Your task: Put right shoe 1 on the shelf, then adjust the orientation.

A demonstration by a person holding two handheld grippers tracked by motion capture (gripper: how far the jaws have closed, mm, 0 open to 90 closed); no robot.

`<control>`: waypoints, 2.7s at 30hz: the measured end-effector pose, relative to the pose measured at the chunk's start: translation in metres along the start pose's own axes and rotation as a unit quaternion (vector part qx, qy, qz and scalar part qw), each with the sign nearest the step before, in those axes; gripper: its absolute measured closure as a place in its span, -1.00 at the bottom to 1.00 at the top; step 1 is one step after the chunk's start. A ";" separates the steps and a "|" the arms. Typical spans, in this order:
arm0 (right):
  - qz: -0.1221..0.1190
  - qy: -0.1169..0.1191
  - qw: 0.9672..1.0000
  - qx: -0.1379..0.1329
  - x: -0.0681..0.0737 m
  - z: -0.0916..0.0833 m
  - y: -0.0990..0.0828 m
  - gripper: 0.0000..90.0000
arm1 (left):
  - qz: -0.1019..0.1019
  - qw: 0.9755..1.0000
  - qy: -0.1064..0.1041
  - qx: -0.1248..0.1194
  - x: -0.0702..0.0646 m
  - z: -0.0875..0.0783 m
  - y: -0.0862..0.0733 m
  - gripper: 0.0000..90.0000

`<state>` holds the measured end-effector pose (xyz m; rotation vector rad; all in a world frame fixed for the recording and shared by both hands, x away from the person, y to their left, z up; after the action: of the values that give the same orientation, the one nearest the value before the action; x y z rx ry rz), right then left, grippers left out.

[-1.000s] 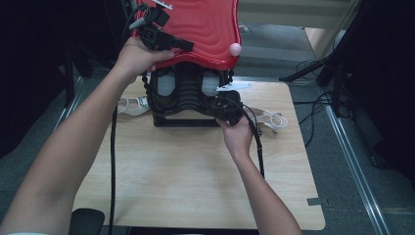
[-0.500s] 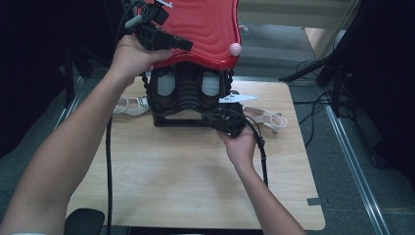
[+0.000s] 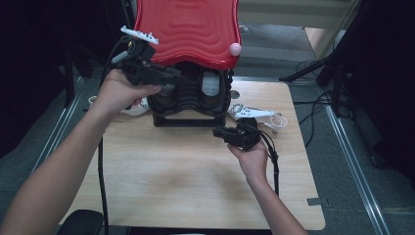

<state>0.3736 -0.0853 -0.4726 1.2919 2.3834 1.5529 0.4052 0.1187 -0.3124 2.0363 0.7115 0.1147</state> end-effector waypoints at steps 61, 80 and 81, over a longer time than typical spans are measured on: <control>-0.013 -0.016 0.999 0.039 -0.022 -0.041 -0.066 0.07 | -0.091 0.995 0.035 0.027 0.046 0.018 -0.214 1.00; -0.004 -0.025 0.998 0.052 -0.028 -0.038 -0.070 0.13 | -0.140 0.987 0.083 0.014 0.099 -0.006 -0.227 1.00; -0.005 -0.024 0.998 0.052 -0.028 -0.038 -0.070 0.13 | -0.138 0.986 0.088 0.016 0.101 -0.007 -0.226 1.00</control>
<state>0.3316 -0.1433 -0.5180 1.3186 2.4666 1.3950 0.3874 0.2646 -0.5119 1.9531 1.1048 0.1240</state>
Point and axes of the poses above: each handheld gripper's, and its own axes: z roughly forward along the jaws, y roughly out of its top, x roughly to its left, the point moved 7 cm from there along z, roughly forward along the jaws, and after that the axes turned 4 degrees about z, right-handed, at the moved point
